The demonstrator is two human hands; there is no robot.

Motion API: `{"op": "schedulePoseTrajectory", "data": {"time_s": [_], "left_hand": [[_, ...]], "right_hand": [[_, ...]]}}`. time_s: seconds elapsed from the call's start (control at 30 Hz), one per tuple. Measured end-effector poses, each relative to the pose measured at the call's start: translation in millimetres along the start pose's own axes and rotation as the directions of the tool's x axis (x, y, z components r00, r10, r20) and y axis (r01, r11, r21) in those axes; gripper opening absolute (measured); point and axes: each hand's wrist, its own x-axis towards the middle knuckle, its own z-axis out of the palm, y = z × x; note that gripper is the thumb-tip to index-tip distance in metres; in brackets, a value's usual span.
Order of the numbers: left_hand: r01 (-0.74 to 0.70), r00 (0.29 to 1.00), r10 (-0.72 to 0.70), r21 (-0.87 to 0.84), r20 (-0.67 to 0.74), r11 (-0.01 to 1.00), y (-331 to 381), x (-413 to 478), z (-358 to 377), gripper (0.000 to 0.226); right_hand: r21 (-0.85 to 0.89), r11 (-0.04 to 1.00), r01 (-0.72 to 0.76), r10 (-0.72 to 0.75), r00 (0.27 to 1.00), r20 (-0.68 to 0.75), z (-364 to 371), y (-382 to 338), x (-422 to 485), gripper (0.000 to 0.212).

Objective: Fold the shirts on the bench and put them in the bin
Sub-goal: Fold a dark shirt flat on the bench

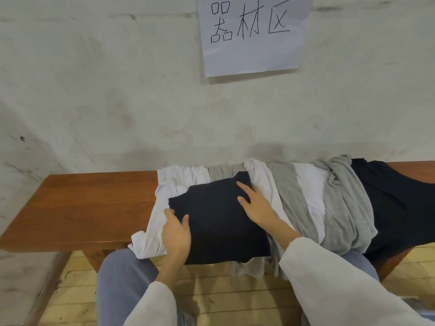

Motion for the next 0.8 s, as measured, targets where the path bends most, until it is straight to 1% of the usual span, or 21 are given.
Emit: {"op": "schedulePoseTrajectory", "data": {"time_s": [0.1,0.13,0.17,0.2,0.23,0.27,0.3,0.37,0.43,0.47,0.5,0.53,0.57,0.63,0.67,0.8], "left_hand": [[0.016,1.000,-0.015,0.074,-0.023,0.997,2.3,-1.7,3.9,0.044],[-0.025,0.999,0.030,0.119,-0.043,0.993,0.3,-2.0,2.6,0.046],[-0.106,0.988,0.129,0.231,-0.086,0.967,-2.3,-2.0,2.5,0.048],[-0.142,0.973,0.190,0.309,-0.132,0.940,-3.5,1.6,0.8,0.045],[-0.173,0.955,0.249,0.381,-0.160,0.908,-4.2,9.5,3.9,0.036],[-0.157,0.957,0.240,0.404,-0.164,0.901,0.6,15.3,5.3,0.033],[-0.156,0.962,0.233,0.409,-0.144,0.899,3.8,23.2,9.4,0.039],[-0.159,0.975,0.204,0.357,-0.091,0.920,14.6,35.8,15.9,0.045],[-0.202,0.976,0.218,0.275,-0.027,0.940,23.9,44.2,22.7,0.040],[-0.202,0.979,0.206,0.205,0.003,0.958,28.9,46.0,24.1,0.036],[-0.208,0.978,0.208,0.150,0.014,0.967,32.4,47.8,24.4,0.033],[-0.216,0.976,0.218,0.121,-0.004,0.969,36.2,48.0,23.5,0.032],[-0.227,0.971,0.234,0.108,-0.051,0.968,36.4,49.1,20.9,0.031],[-0.191,0.969,0.194,0.036,-0.155,0.981,31.6,45.8,11.0,0.031],[-0.164,0.973,0.164,0.012,-0.164,0.986,26.2,41.9,5.3,0.029],[-0.141,0.987,0.147,0.086,-0.069,0.986,2.4,29.9,-4.5,0.026]], "right_hand": [[-0.031,0.999,-0.024,0.021,0.997,-0.075,5.1,4.2,3.1,0.053],[-0.041,0.999,-0.024,0.020,0.997,-0.081,5.7,3.6,3.6,0.054],[-0.052,0.998,-0.022,0.018,0.997,-0.078,6.0,4.0,4.1,0.055],[-0.067,0.998,-0.016,0.012,0.997,-0.070,6.5,3.9,4.4,0.055],[-0.083,0.996,-0.012,0.006,0.998,-0.061,7.0,5.3,4.4,0.055],[-0.093,0.996,-0.004,0.000,0.999,-0.053,7.6,6.4,4.7,0.055],[-0.091,0.996,0.003,-0.007,0.999,-0.045,8.1,7.6,4.6,0.056],[-0.063,0.998,0.012,-0.014,0.999,-0.034,8.5,9.8,5.2,0.057],[-0.016,1.000,0.003,-0.004,1.000,-0.017,7.0,9.8,5.7,0.058],[0.020,1.000,-0.003,0.003,1.000,-0.006,5.3,9.5,6.1,0.057],[0.054,0.999,-0.006,0.006,1.000,0.005,3.4,9.1,6.4,0.057],[0.079,0.997,-0.003,0.002,1.000,0.011,1.5,9.2,6.9,0.056],[0.089,0.996,0.001,-0.002,1.000,0.016,0.3,9.3,7.0,0.055],[0.055,0.998,0.009,-0.011,0.999,0.033,-1.1,9.5,7.7,0.056],[0.013,1.000,0.015,-0.016,0.999,0.047,-0.8,9.0,8.3,0.057],[-0.171,0.985,0.021,-0.007,0.997,0.083,0.6,3.7,12.4,0.062]]}}
